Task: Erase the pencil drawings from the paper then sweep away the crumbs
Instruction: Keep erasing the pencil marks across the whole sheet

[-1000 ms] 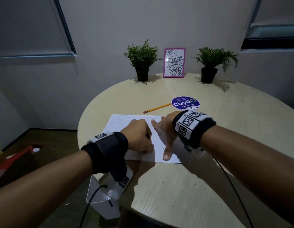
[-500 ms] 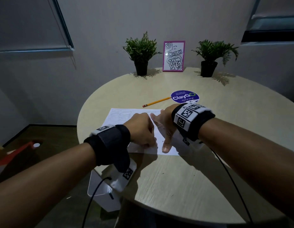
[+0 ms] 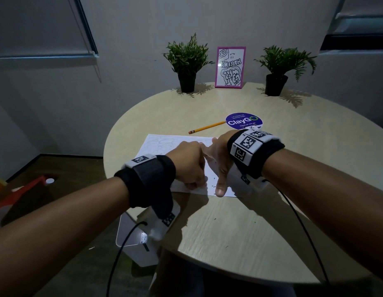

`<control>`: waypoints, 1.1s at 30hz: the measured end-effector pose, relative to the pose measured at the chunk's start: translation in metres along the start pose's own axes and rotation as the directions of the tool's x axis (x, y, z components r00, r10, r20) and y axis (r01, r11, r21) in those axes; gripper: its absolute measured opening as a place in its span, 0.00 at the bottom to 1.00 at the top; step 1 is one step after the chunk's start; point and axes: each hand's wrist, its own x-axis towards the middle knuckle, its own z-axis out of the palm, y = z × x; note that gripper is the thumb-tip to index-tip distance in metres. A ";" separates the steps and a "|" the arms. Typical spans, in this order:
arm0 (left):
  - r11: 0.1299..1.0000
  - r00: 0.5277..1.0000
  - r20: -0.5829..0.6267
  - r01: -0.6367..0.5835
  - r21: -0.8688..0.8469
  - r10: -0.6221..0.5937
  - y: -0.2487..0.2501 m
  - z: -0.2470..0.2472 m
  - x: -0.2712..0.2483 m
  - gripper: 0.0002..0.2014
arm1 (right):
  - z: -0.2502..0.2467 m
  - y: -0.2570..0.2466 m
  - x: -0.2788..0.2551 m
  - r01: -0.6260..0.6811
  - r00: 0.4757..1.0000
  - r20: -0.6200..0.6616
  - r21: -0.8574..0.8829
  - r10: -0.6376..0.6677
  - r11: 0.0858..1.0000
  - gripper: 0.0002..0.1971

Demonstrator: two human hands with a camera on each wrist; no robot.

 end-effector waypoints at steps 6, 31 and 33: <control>0.999 0.999 -0.028 0.018 0.046 -0.017 -0.010 -0.008 -0.004 0.04 | 0.001 -0.001 0.001 -0.018 1.000 0.019 0.017 0.018 1.000 0.78; 0.995 0.996 0.000 0.085 0.055 -0.085 -0.012 -0.010 0.003 0.08 | 0.003 0.003 0.005 0.008 1.000 0.000 0.046 -0.008 0.999 0.77; 0.988 0.991 0.019 0.129 0.089 -0.131 -0.021 -0.015 -0.002 0.08 | 0.004 0.003 0.002 0.004 1.000 0.009 0.050 -0.004 0.999 0.77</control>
